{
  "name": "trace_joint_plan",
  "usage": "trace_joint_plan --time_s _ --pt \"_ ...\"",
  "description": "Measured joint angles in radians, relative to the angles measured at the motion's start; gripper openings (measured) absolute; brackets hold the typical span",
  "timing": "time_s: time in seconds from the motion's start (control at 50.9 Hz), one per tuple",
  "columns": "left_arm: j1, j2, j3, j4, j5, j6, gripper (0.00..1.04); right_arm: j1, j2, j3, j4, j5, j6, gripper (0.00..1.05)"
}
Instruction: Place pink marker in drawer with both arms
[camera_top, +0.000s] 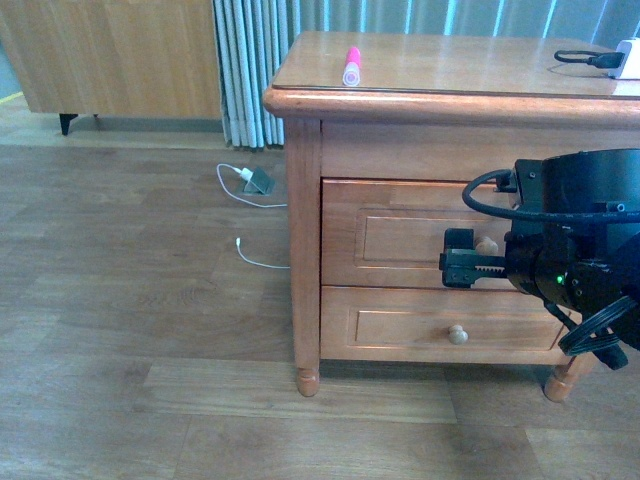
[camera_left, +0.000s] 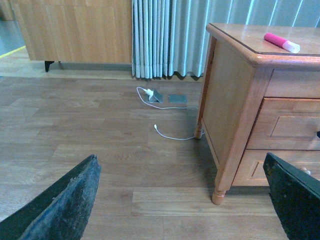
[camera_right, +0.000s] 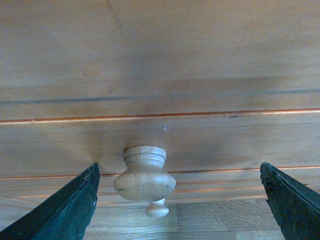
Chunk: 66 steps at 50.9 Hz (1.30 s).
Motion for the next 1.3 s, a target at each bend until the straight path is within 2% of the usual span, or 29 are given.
trace_joint_plan --time_s 0.393,0.51,0.687,0.805,1.04,1.295 --pt "0.000 0.000 0.000 0.000 0.000 0.000 0.99 0.004 -0.010 -0.029 0.068 -0.046 0.006 0.96" --pt "0.000 0.000 0.000 0.000 0.000 0.000 0.99 0.010 -0.012 -0.030 0.069 -0.045 0.009 0.71" --pt "0.000 0.000 0.000 0.000 0.000 0.000 0.99 0.013 -0.016 -0.031 0.068 -0.043 0.009 0.46" --pt "0.000 0.000 0.000 0.000 0.000 0.000 0.99 0.016 -0.020 -0.031 0.051 -0.048 0.009 0.24" --pt "0.000 0.000 0.000 0.000 0.000 0.000 0.99 0.019 -0.059 -0.058 -0.012 -0.076 0.028 0.22" --pt "0.000 0.000 0.000 0.000 0.000 0.000 0.99 0.038 -0.175 -0.215 -0.044 -0.096 0.051 0.22"
